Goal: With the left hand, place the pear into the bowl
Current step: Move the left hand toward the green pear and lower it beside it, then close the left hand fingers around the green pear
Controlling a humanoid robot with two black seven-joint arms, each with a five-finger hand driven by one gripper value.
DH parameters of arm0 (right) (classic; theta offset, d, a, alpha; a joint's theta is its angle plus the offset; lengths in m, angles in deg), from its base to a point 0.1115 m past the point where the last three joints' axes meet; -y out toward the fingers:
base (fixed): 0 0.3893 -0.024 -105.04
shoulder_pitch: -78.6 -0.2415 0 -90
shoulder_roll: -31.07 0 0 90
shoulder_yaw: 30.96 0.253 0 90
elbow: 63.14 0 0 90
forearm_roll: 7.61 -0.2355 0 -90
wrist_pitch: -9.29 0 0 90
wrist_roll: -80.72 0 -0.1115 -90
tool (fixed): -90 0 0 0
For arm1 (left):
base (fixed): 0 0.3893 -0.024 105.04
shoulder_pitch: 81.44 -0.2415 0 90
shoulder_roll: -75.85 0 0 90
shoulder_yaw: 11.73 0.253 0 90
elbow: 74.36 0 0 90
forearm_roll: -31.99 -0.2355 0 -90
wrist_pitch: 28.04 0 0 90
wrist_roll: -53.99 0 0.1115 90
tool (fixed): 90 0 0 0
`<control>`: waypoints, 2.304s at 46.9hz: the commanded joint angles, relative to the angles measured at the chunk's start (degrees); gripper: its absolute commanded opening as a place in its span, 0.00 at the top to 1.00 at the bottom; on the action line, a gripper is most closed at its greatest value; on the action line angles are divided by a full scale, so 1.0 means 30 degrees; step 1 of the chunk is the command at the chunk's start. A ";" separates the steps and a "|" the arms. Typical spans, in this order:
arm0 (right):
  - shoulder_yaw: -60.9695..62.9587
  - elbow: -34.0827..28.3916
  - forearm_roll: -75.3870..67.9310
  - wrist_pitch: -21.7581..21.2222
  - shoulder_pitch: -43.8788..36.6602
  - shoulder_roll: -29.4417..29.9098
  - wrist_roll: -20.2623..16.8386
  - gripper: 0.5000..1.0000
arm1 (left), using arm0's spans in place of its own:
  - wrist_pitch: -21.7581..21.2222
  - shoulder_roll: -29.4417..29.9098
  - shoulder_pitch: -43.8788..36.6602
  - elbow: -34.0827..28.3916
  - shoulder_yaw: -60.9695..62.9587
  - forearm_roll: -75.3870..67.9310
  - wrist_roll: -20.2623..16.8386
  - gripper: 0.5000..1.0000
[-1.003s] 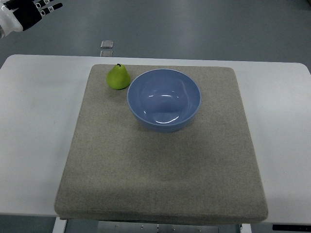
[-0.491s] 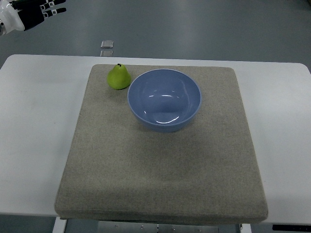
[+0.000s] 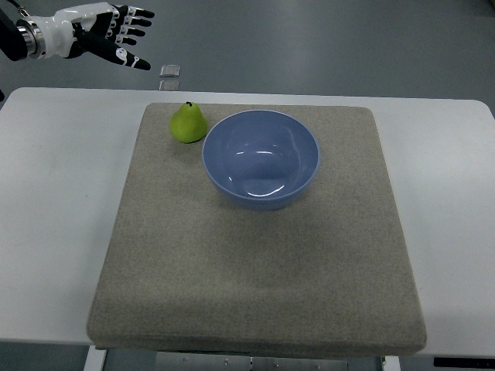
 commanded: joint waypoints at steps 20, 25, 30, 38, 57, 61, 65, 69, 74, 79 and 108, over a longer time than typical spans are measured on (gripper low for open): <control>0.0001 -0.0001 -0.0003 0.0000 0.0000 0.0000 0.0001 0.15 | -0.0266 -0.1685 0.1314 0.0407 0.3079 -0.8174 -0.0555 0.01; 0.0001 -0.0001 -0.0003 0.0000 0.0000 0.0000 0.0001 0.15 | -0.1377 -0.2036 0.1374 0.0436 0.3224 -0.8821 -0.0584 0.01; 0.0001 -0.0001 -0.0003 0.0000 0.0000 0.0000 0.0001 0.15 | -0.2842 -0.3003 0.1139 0.0290 0.4511 -0.9027 -0.0555 0.01; 0.0001 -0.0001 -0.0003 0.0000 0.0000 0.0000 0.0001 0.15 | -0.5157 -0.3473 0.0876 0.0231 0.6037 -0.8998 -0.0555 0.01; 0.0001 -0.0001 -0.0003 0.0000 0.0000 0.0000 0.0001 0.15 | -0.5598 -0.4001 -0.0238 0.0231 0.6008 -0.8852 -0.0555 0.01; 0.0001 -0.0001 -0.0003 0.0000 0.0000 0.0000 0.0001 0.15 | -0.5949 -0.4030 -0.0297 0.0231 0.5979 -0.8734 -0.0555 0.01; 0.0001 -0.0001 -0.0003 0.0000 0.0000 0.0000 0.0001 0.15 | -0.6243 -0.4089 -0.0384 0.0231 0.5979 -0.8646 -0.0555 0.01; 0.0001 -0.0001 -0.0003 0.0000 0.0000 0.0000 0.0001 0.15 | -0.6506 -0.4118 -0.0765 0.0231 0.5891 -0.8617 -0.0555 0.01; 0.0001 -0.0001 -0.0003 0.0000 0.0000 0.0000 0.0001 0.15 | -0.6799 -0.4118 -0.0853 0.0231 0.5862 -0.8529 -0.0555 0.02; 0.0001 -0.0001 -0.0003 0.0000 0.0000 0.0000 0.0001 0.15 | -0.7209 -0.4147 -0.1088 0.0231 0.5862 -0.8529 -0.0555 0.04; 0.0001 -0.0001 -0.0003 0.0000 0.0000 0.0000 0.0001 0.15 | -0.7562 -0.4177 -0.1147 0.0377 0.5716 -0.8529 -0.0584 1.00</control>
